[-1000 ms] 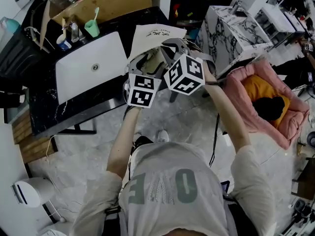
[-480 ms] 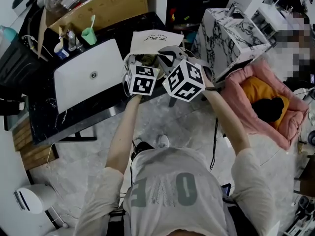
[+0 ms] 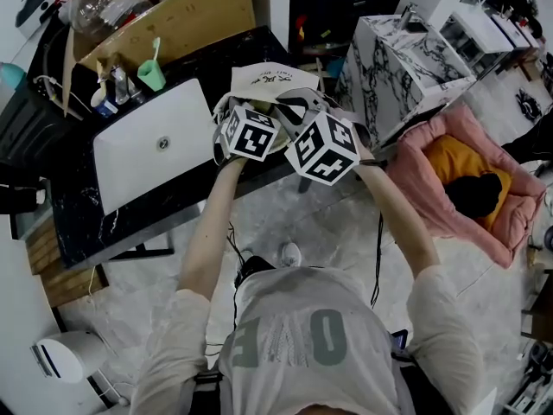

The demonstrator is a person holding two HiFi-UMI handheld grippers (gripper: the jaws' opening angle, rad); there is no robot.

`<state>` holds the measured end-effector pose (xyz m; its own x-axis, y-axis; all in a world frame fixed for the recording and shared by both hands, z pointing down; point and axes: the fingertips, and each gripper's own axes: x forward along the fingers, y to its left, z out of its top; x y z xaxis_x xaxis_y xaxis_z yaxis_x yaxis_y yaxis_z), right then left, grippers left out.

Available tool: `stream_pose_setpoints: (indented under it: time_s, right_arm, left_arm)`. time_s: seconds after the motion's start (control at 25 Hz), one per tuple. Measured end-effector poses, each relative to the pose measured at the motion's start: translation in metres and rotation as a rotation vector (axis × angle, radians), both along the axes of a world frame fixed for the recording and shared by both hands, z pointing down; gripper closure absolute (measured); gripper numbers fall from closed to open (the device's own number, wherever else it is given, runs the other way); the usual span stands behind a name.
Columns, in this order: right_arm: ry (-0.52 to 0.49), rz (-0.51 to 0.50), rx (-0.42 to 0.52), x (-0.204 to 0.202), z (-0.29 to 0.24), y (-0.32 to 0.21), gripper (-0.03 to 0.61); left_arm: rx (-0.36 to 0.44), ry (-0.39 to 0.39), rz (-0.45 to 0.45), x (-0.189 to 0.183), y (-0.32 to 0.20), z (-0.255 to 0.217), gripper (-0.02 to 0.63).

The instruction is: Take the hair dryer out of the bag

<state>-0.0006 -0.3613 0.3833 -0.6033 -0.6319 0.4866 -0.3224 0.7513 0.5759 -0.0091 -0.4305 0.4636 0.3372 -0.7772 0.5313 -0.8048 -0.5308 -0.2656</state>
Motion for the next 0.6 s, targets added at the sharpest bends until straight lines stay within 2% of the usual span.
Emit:
stream_pose_setpoints:
  time_s: [0.16, 0.32, 0.48, 0.6]
  right_arm:
    - [-0.025, -0.004, -0.028, -0.002, 0.005, -0.007, 0.537]
    - [-0.025, -0.001, -0.047, -0.002, 0.014, -0.013, 0.537]
    - [-0.040, 0.011, -0.070, 0.001, 0.020, -0.018, 0.537]
    - [-0.033, 0.022, -0.066, 0.005, 0.023, -0.022, 0.537]
  left_arm:
    - [-0.097, -0.048, 0.051, 0.001, -0.005, 0.021, 0.371]
    - [-0.166, -0.128, 0.084, -0.002, -0.009, 0.040, 0.371]
    - [-0.212, -0.149, 0.101, -0.002, -0.011, 0.048, 0.371]
    - [-0.278, -0.177, 0.116, -0.002, -0.012, 0.057, 0.371]
